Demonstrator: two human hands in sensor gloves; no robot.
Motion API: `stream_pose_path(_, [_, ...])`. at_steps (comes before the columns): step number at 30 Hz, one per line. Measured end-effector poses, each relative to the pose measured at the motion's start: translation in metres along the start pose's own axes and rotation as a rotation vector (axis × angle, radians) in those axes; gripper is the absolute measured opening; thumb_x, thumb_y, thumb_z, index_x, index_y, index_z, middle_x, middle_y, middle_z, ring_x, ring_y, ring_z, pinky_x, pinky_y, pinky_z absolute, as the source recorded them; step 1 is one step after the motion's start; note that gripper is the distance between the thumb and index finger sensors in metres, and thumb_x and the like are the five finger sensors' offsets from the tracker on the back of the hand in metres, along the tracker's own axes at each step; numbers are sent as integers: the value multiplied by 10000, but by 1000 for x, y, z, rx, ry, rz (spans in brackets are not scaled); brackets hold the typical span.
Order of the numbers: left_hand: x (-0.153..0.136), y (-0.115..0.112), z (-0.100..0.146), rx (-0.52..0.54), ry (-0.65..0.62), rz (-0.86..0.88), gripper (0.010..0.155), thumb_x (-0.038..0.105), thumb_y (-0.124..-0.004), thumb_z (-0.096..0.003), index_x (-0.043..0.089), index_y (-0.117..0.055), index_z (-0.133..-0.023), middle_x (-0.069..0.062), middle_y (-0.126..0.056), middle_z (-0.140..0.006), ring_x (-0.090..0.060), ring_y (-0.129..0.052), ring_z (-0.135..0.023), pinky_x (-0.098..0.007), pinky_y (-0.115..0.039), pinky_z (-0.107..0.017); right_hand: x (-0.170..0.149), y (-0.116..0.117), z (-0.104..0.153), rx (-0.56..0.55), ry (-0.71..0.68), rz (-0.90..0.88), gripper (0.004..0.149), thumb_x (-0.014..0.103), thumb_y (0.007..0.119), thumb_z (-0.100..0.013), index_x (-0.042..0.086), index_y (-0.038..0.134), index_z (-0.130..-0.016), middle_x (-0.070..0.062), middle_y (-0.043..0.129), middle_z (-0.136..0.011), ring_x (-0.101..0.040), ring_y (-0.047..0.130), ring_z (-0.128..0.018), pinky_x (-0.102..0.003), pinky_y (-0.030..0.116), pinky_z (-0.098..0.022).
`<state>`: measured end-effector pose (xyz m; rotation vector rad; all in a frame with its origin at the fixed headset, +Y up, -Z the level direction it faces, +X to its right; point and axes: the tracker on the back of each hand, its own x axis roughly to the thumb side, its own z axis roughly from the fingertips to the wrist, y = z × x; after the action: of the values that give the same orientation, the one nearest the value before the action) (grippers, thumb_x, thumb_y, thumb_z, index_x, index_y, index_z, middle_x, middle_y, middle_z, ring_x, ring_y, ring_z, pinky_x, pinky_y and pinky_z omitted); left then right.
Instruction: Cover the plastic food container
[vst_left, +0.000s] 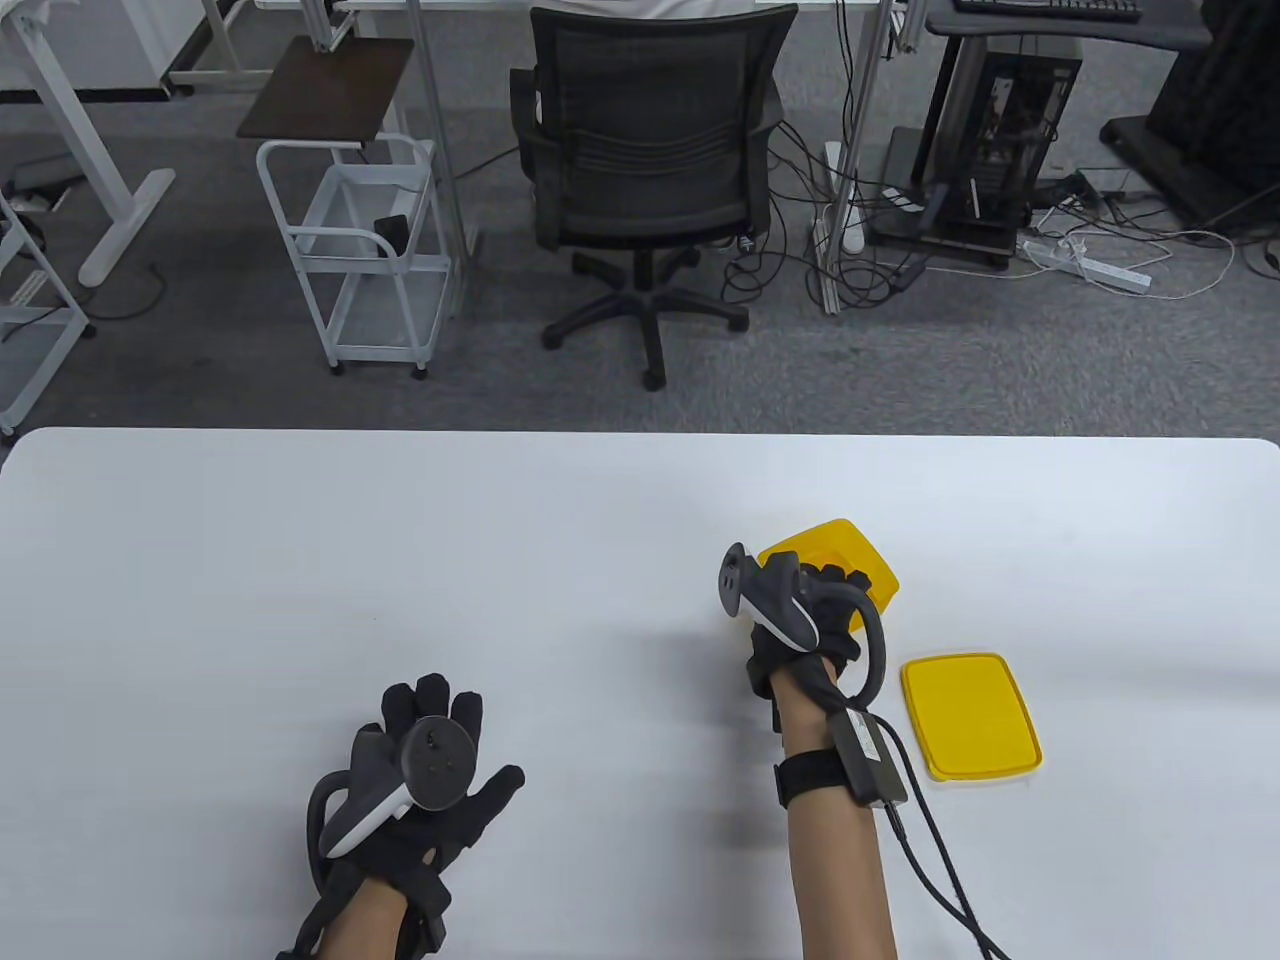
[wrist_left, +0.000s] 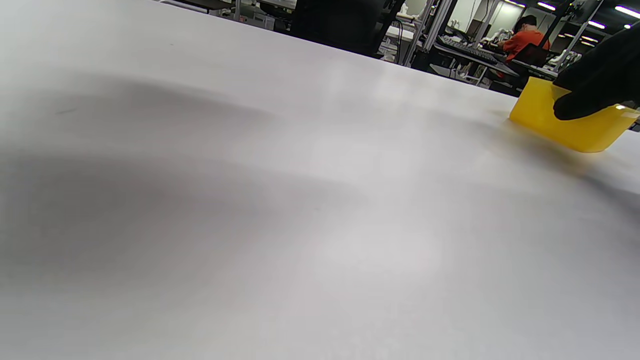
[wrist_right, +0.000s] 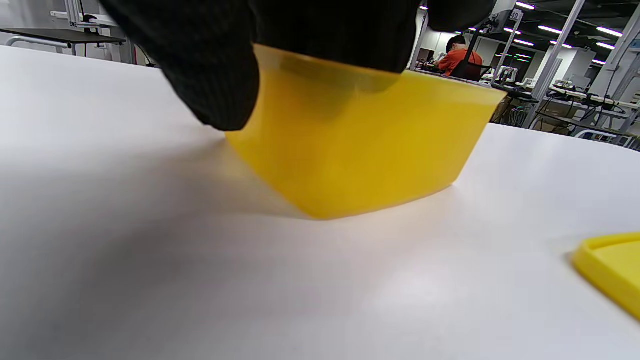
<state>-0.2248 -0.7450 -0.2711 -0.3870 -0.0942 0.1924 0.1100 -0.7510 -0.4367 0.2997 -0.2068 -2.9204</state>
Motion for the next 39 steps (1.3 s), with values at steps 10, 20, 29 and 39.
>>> stream_pose_path(10, [2, -1, -1, 1, -10, -5, 866, 677, -462, -545, 196, -119, -1179, -192, 89, -1232, -488, 106, -1086, -728, -85, -773, 3, -2, 8, -117, -40, 16, 454, 301, 876, -583, 114, 747, -976, -116, 884, -871, -376, 792, -890, -602, 595, -789])
stream_pose_path(20, [3, 2, 5, 20, -36, 33, 861, 671, -465, -549, 192, -124, -1178, -195, 80, -1233, -490, 95, -1088, -727, -95, -774, 21, -42, 67, -251, -265, -26, 456, 298, 873, -587, 121, 737, -985, -116, 873, -885, -377, 780, -903, -602, 588, -794])
stream_pose_path(29, [1, 2, 6, 13, -24, 44, 860, 668, -467, -551, 190, -120, -1177, -196, 81, -1231, -490, 98, -1086, -727, -92, -773, 57, -50, 141, -329, -537, -6, 458, 292, 878, -583, 120, 737, -984, -116, 873, -888, -383, 781, -902, -588, 606, -783])
stream_pose_path(39, [0, 2, 7, 0, -10, 40, 861, 669, -467, -550, 191, -121, -1177, -197, 79, -1233, -490, 92, -1091, -728, -95, -776, 99, -17, 187, -265, -720, 24, 459, 295, 875, -584, 126, 733, -986, -114, 868, -895, -382, 779, -907, -589, 604, -786])
